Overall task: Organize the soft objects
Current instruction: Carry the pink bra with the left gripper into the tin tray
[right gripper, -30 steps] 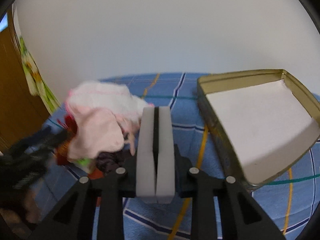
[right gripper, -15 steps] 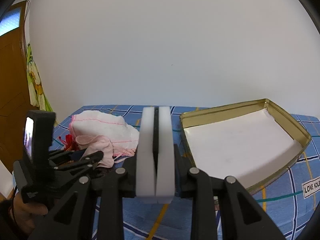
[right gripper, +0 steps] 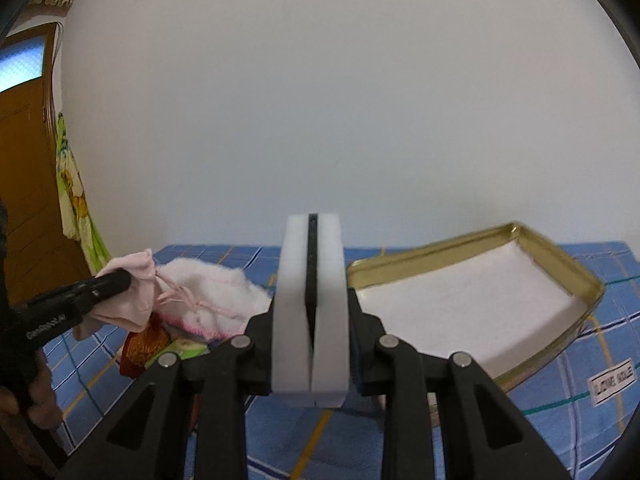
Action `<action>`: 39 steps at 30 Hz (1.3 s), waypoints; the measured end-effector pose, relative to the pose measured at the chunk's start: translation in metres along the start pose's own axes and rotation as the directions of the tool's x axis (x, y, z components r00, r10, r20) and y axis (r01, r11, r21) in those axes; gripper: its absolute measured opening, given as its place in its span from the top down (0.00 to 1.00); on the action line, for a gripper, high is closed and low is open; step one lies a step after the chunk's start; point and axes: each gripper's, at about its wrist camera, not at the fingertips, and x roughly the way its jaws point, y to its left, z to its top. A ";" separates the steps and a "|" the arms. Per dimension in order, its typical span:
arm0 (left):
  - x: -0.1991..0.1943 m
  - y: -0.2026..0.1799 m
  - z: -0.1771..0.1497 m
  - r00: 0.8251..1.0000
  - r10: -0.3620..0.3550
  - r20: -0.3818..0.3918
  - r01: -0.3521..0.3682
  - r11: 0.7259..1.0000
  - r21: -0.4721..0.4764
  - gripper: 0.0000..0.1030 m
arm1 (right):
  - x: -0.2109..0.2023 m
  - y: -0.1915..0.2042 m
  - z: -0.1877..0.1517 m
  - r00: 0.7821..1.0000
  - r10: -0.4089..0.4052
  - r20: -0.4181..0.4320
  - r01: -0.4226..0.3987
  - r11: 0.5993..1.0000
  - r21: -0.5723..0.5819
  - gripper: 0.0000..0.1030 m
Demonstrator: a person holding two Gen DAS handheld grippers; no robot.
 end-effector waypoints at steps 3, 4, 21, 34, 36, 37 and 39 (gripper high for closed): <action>0.007 -0.023 0.006 0.999 -0.049 0.020 0.049 0.999 0.005 0.87 | -0.011 -0.018 0.005 0.997 -0.067 0.048 0.067 0.998 0.002 0.74; 0.008 -0.031 0.008 0.998 -0.062 0.024 0.062 0.998 0.014 0.87 | -0.013 -0.027 0.006 0.993 -0.101 0.057 0.101 0.995 0.002 0.74; 0.112 -0.169 -0.004 0.970 -0.204 -0.133 0.211 0.977 0.036 0.87 | 0.008 -0.136 0.001 0.914 -0.401 -0.061 0.404 0.914 0.045 0.74; 0.137 -0.195 -0.019 0.967 -0.175 -0.184 0.191 0.978 0.077 0.87 | 0.025 -0.130 -0.009 0.899 -0.416 -0.137 0.423 0.906 0.021 0.74; 0.138 -0.198 -0.022 0.971 -0.157 -0.181 0.177 0.979 0.099 0.87 | 0.027 -0.132 -0.010 0.898 -0.417 -0.141 0.423 0.906 0.022 0.74; 0.138 -0.199 -0.023 0.972 -0.151 -0.180 0.172 0.979 0.108 0.87 | 0.027 -0.131 -0.011 0.899 -0.416 -0.141 0.423 0.906 0.023 0.74; 0.138 -0.201 -0.024 0.973 -0.147 -0.180 0.170 0.978 0.117 0.87 | 0.031 -0.138 -0.009 0.899 -0.415 -0.141 0.422 0.906 0.024 0.74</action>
